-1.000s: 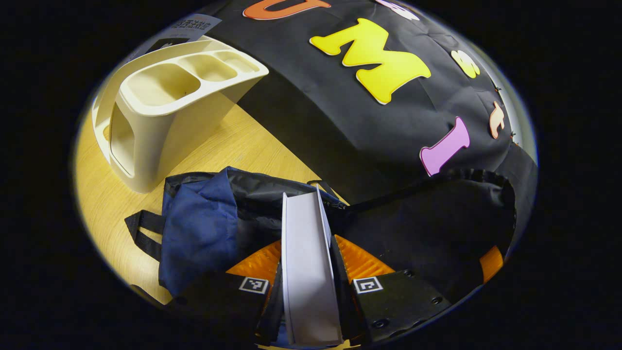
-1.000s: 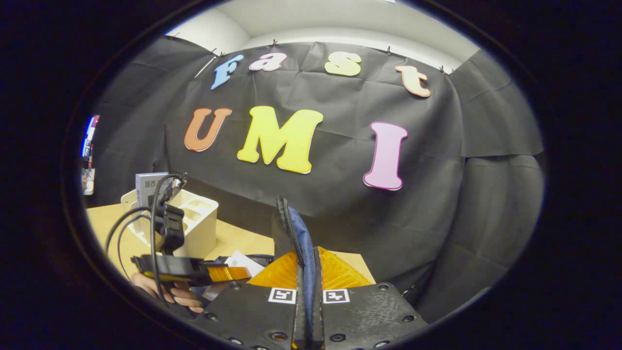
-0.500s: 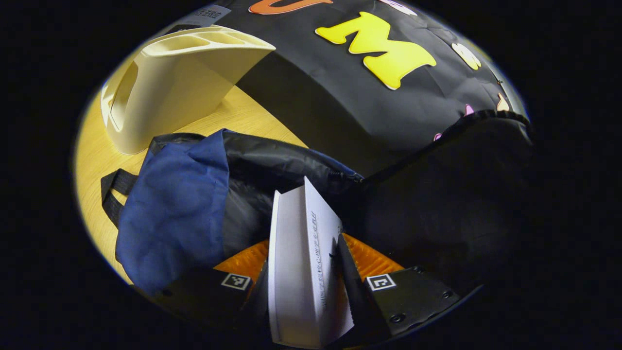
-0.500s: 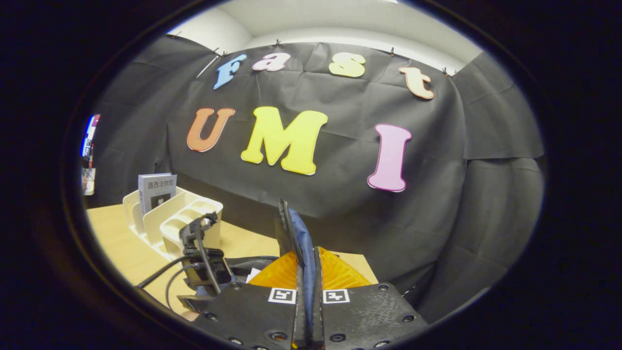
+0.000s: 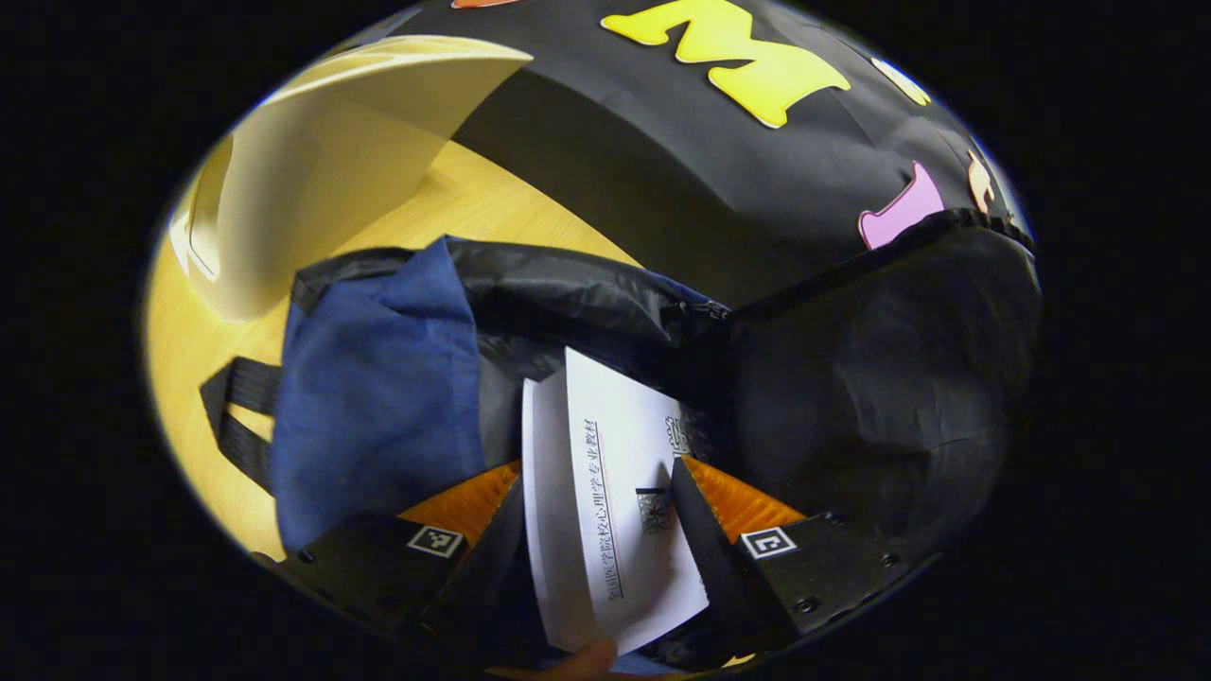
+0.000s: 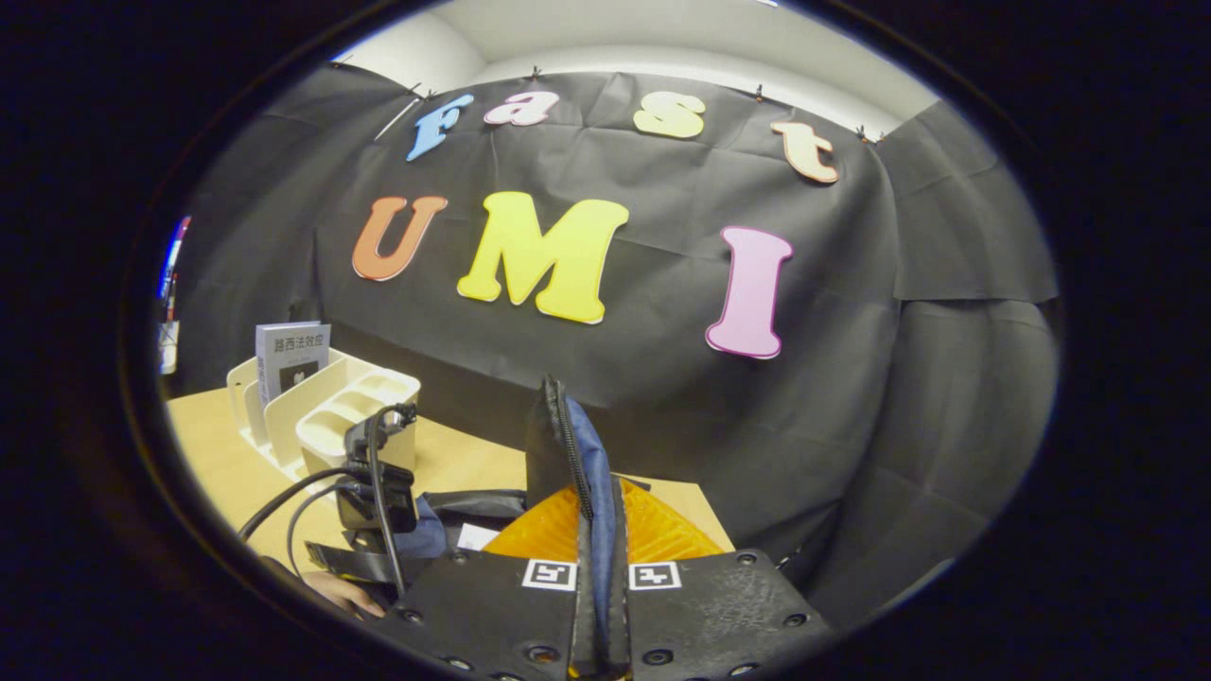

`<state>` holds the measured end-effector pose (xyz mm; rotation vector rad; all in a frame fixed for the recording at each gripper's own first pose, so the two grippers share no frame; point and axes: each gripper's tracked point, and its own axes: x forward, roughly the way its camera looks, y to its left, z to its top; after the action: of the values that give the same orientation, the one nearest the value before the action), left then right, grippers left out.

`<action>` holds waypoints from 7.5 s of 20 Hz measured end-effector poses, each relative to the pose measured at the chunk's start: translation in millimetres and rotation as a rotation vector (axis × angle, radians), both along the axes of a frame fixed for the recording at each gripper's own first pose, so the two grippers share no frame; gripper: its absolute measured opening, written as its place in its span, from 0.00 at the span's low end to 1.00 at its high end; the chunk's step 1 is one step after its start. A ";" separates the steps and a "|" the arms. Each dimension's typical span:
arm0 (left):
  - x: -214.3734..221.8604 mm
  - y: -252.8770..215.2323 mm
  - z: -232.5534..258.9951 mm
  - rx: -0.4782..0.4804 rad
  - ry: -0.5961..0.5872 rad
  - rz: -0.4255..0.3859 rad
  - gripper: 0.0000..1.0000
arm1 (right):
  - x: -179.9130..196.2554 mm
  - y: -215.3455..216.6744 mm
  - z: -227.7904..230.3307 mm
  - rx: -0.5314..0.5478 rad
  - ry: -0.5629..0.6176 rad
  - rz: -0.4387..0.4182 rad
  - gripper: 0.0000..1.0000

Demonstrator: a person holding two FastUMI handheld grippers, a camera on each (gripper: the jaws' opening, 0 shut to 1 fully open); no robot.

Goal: Open the schoolbag, grab two books from the bookshelf and put them into the schoolbag.

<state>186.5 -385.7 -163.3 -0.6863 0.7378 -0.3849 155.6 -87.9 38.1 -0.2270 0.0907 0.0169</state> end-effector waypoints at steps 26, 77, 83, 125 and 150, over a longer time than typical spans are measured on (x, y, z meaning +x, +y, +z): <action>-24.4 300.3 55.0 0.477 -0.297 0.171 0.95 | 13.9 27.5 -25.2 -0.052 0.037 -0.068 0.06; 92.2 454.5 92.8 0.607 0.157 0.086 0.45 | -19.7 20.4 -41.6 -0.025 0.065 -0.051 0.07; 53.8 452.9 112.5 0.521 0.115 0.103 0.46 | -21.0 23.0 -47.1 -0.042 0.073 -0.055 0.07; 14.2 210.5 121.7 -0.579 -0.040 0.248 0.44 | -17.2 2.5 -16.7 -0.093 0.066 -0.001 0.07; 11.5 9.8 43.3 -0.269 -0.104 0.220 0.53 | -11.8 24.8 21.1 -0.026 -0.060 0.118 0.06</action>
<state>198.0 -375.9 -119.9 -0.9837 0.5098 -0.3172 143.8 -63.2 59.1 -0.2585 0.0174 0.1265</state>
